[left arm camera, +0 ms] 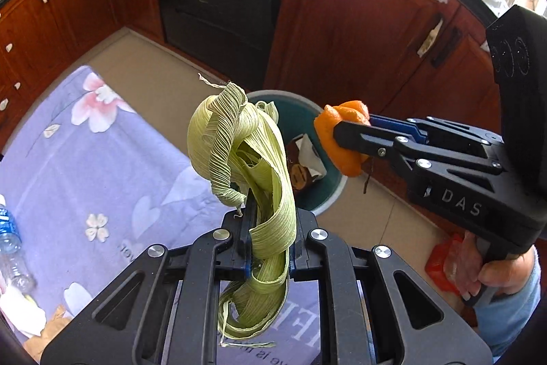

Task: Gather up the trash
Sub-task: 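Carry the corn husk and orange peels in both tools over the bin, then open both tools to drop the husk and peels into the bin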

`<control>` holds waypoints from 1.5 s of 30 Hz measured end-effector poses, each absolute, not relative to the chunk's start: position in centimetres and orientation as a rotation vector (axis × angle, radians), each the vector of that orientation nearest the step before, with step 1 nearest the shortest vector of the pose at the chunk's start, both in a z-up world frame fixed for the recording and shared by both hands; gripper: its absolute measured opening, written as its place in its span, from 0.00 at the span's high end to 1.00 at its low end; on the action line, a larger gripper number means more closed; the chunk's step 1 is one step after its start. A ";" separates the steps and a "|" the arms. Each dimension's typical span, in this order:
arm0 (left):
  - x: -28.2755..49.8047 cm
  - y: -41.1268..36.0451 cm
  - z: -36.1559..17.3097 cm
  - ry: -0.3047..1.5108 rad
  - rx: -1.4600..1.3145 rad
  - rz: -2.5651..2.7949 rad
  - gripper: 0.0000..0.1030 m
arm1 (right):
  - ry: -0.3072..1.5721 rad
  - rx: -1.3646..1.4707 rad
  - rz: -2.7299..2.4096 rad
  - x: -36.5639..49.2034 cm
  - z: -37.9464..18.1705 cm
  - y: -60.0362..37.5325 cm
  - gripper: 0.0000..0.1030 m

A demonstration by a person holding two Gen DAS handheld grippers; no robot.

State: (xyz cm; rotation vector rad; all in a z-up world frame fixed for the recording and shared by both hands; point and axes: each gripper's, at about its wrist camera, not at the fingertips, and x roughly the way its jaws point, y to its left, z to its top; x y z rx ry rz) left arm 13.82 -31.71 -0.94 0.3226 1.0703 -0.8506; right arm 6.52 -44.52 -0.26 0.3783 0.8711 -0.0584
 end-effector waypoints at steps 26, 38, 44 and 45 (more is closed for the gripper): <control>17.0 -40.1 -9.6 1.250 0.381 -0.855 0.80 | 1.071 0.521 -0.169 10.1 -9.7 -52.2 0.79; 16.0 -39.0 -7.9 1.164 0.386 -0.827 0.32 | 1.041 0.607 -0.176 9.9 -8.7 -53.1 0.21; 15.9 -37.5 -7.2 1.161 0.344 -0.802 0.30 | 1.049 0.601 -0.144 9.9 -7.7 -52.1 0.18; 15.8 -37.3 -7.0 1.161 0.340 -0.798 0.30 | 1.047 0.595 -0.144 9.9 -7.4 -51.9 0.18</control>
